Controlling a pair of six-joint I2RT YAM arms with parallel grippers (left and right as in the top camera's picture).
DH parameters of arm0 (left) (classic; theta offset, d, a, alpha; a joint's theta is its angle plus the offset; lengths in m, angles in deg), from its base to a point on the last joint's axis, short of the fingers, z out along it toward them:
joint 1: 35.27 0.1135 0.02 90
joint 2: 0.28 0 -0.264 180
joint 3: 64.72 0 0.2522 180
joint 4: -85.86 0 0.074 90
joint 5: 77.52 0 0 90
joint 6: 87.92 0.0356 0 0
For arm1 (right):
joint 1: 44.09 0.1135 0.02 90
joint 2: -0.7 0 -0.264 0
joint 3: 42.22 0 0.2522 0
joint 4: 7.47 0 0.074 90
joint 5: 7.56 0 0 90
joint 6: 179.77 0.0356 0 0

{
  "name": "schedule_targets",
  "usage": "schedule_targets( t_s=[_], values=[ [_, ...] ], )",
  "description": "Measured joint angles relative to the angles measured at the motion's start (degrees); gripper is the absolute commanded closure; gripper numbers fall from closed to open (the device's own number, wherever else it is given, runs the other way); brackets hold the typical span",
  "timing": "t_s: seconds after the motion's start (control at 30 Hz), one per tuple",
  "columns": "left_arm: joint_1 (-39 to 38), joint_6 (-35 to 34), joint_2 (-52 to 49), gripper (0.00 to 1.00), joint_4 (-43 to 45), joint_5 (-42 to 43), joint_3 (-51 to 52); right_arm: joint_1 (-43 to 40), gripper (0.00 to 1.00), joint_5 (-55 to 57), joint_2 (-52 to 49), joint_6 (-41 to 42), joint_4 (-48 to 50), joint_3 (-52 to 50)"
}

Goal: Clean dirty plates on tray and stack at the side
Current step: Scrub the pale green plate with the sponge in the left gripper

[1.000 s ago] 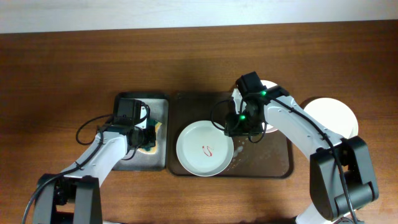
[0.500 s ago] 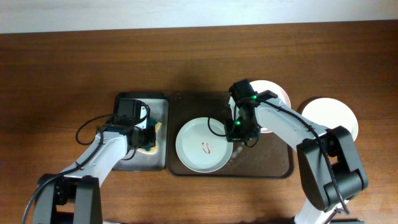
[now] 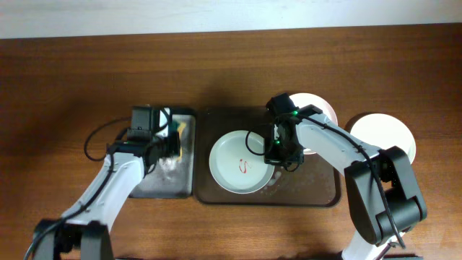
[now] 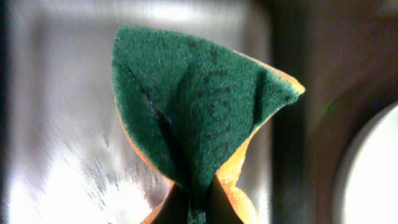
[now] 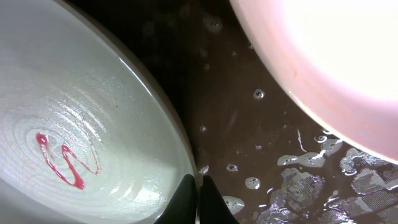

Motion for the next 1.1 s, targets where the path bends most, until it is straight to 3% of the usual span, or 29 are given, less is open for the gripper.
schedule_targets(
  t_s=[0.4, 0.6, 0.73, 0.87, 0.97, 1.1],
  values=[
    [0.00, 0.00, 12.52, 1.00, 7.78, -3.74, -1.33, 0.00, 0.96, 0.00, 0.00, 0.13, -0.02, 0.00],
    [0.00, 0.00, 12.24, 1.00, 5.29, -4.15, -1.36, 0.00, 0.96, 0.00, 0.00, 0.15, 0.00, 0.00],
    [0.00, -2.16, 2.78, 1.00, -0.66, -4.57, -1.27, 0.00, 0.96, 0.00, 0.00, 0.15, -0.02, 0.00],
    [-0.35, -3.89, 1.38, 1.00, -3.67, 5.16, -2.97, 0.00, 0.96, 0.00, 0.00, 0.13, -0.04, 0.00],
    [-4.55, -8.20, 2.80, 1.00, -1.90, 11.02, -6.27, 0.00, 0.96, 0.00, 0.00, 0.13, -0.07, 0.00],
    [-15.15, -20.81, -0.96, 1.00, 1.33, 13.53, -6.38, 0.00, 0.96, 0.00, 0.00, 0.15, -0.09, 0.00]
  ],
)
